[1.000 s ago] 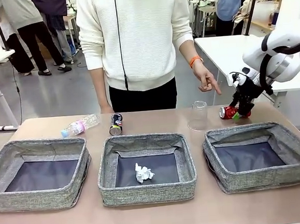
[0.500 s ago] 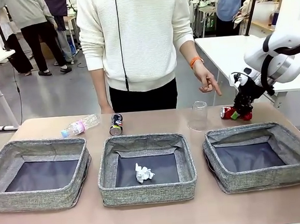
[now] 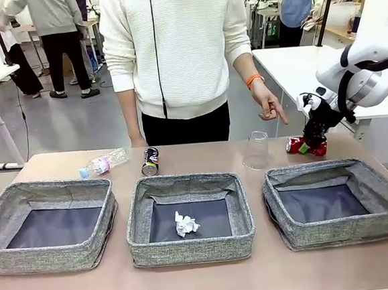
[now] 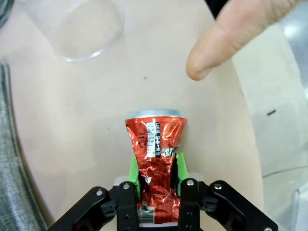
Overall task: Sort the waste into the appropriate baskets.
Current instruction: Pick up the waste item pointed out by the person.
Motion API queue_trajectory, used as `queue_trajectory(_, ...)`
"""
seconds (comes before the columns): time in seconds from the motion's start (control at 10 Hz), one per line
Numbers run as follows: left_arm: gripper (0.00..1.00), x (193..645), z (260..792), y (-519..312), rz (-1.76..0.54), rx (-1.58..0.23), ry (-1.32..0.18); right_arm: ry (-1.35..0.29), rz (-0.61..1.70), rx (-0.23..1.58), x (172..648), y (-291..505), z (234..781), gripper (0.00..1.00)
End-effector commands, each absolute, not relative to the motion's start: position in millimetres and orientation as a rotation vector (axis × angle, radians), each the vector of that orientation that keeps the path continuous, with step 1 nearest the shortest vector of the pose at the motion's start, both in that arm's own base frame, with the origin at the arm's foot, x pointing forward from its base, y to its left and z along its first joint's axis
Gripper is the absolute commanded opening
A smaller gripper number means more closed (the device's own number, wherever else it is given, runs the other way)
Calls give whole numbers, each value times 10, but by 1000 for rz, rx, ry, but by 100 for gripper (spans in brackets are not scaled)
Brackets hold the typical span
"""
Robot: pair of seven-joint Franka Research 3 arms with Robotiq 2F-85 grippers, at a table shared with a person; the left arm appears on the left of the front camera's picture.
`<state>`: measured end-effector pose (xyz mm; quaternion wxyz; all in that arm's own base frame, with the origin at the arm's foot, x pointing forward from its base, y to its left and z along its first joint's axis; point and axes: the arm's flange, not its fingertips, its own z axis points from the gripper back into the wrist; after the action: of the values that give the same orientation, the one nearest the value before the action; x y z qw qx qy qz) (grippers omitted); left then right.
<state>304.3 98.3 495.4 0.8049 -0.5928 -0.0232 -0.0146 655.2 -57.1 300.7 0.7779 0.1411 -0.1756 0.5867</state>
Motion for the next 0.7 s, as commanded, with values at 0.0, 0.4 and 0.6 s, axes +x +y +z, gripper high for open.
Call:
queue_trajectory(0.0, 100, 3008, 4969, 997, -50, -1267, -49, -378, 1129, 307, 6485, -586, 3135, 0)
queue_trajectory(0.4, 100, 3008, 4969, 997, -50, -1267, -49, -525, 375, 169, 5562, -760, 4377, 0)
queue_trajectory(0.6, 100, 3008, 4969, 997, -50, -1267, -49, -537, 502, 182, 4964, -671, 4729, 0)
